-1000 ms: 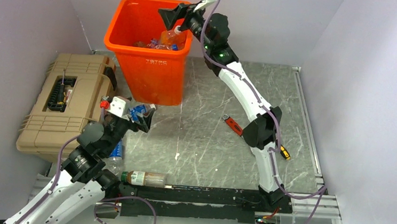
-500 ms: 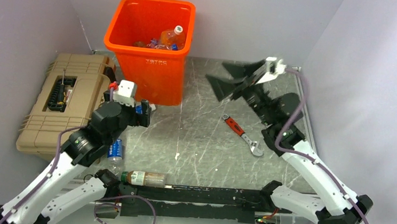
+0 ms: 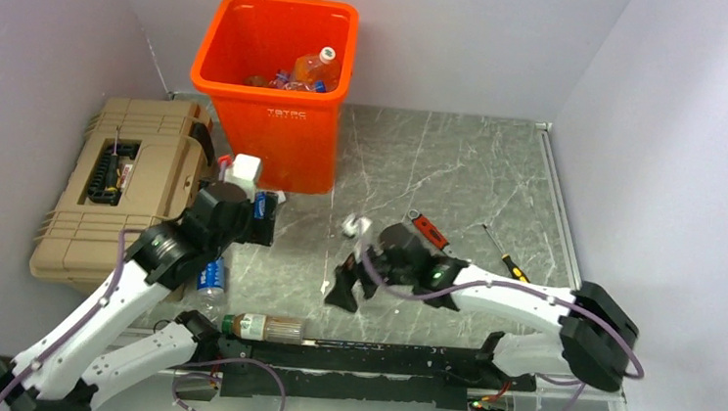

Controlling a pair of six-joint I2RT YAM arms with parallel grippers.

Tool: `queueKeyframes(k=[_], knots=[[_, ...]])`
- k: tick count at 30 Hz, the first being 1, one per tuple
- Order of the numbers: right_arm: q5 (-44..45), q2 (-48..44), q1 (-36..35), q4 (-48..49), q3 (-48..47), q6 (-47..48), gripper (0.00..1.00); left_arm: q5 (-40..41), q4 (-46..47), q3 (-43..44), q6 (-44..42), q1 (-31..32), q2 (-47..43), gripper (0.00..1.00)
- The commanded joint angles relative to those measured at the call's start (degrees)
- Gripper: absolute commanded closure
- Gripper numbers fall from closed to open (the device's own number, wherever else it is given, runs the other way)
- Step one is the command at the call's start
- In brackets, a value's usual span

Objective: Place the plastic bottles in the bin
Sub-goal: Pick up the plastic bottle from the corner of the board.

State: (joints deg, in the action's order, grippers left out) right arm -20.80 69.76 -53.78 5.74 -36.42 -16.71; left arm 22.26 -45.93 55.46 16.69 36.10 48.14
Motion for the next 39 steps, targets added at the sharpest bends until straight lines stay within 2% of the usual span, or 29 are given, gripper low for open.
queueKeyframes(k=[1,5,10,14,21,32,36,39], knots=[[3.60,8.03,-9.97,-1.80,-5.95,10.11,0.08,6.66,4.96,-4.96,2.56,0.02,-7.10,0.01],[6.00,14.90,-15.72,-0.77,-9.21,15.29,0.03,7.72,6.06,-8.08,2.69,0.00,-10.24,0.01],[8.65,19.40,-17.87,2.07,-11.98,17.02,0.01,7.72,6.97,-9.23,3.02,0.00,-12.07,0.00],[5.83,21.66,-19.36,3.40,-14.64,19.13,0.00,6.88,6.89,-9.57,3.28,0.03,-12.16,0.00],[1.10,29.77,-20.89,-0.01,-21.53,21.34,0.01,6.42,6.29,-9.49,3.25,0.03,-12.63,0.00],[-0.52,37.04,-21.81,-3.68,-24.71,21.83,0.16,6.36,6.29,-9.75,3.01,0.03,-14.00,0.00],[0.46,37.44,-22.07,-2.55,-22.93,21.31,0.27,6.50,6.37,-9.67,3.15,0.03,-13.95,0.00],[1.93,34.48,-22.07,0.88,-19.66,20.47,0.39,7.25,6.59,-9.52,3.46,0.03,-13.96,0.01]])
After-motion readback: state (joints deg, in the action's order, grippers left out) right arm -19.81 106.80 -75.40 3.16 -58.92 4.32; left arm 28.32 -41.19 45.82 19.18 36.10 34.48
